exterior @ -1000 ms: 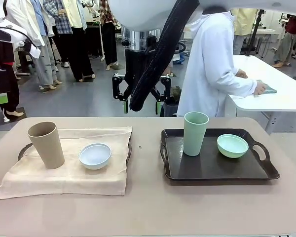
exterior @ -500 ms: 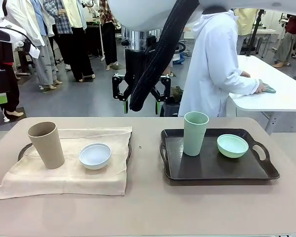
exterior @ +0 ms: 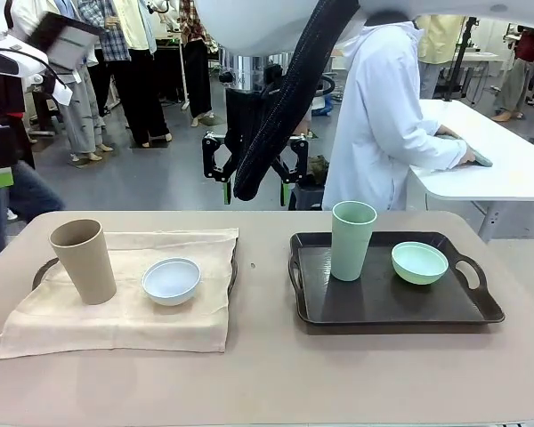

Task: Set up a tray with a mat and arrange the tableware.
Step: Pick up the Picnic Bowl and Reusable plastic cup from the Handle tray in front of the human's position and hold them in the air.

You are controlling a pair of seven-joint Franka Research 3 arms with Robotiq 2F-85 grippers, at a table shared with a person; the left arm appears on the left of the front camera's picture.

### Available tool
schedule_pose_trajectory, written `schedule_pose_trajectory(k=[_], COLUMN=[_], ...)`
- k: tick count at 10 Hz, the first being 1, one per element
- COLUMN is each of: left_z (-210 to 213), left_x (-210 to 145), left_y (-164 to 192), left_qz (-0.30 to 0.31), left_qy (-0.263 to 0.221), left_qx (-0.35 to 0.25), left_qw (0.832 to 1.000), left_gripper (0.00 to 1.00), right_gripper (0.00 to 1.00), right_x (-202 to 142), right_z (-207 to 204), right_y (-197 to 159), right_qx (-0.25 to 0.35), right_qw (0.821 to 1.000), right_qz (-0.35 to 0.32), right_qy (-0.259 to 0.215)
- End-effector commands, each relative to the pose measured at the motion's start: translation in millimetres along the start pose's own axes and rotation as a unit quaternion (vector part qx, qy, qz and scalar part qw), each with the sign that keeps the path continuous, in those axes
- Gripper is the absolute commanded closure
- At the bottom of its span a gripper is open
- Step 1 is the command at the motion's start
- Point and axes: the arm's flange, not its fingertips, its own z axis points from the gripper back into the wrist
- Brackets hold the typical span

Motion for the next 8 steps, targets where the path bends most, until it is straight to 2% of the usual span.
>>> schedule_pose_trajectory(k=[1,4,6,8], left_z=[0.0,-13.8,-13.2,-9.2], left_x=[0.0,-10.2,-16.1,-19.8], left_y=[0.0,-12.5,-10.5,3.1], left_qz=[0.000,0.103,0.118,0.135], left_qy=[0.000,-0.007,-0.042,-0.083], left_qx=[0.000,-0.127,-0.196,-0.226], left_qw=[1.000,0.987,0.973,0.961], left_gripper=[0.00,0.00,0.00,0.00], right_gripper=[0.11,0.11,0.11,0.11], right_x=[0.0,2.4,-2.8,-4.7], right_z=[0.0,-2.3,15.2,32.5], right_y=[0.0,-61.2,-115.0,-176.7], right_qx=[0.000,0.063,0.121,0.187], right_qw=[1.000,0.998,0.993,0.982], right_qz=[0.000,0.007,-0.012,-0.043], right_qy=[0.000,0.002,0.000,-0.002])
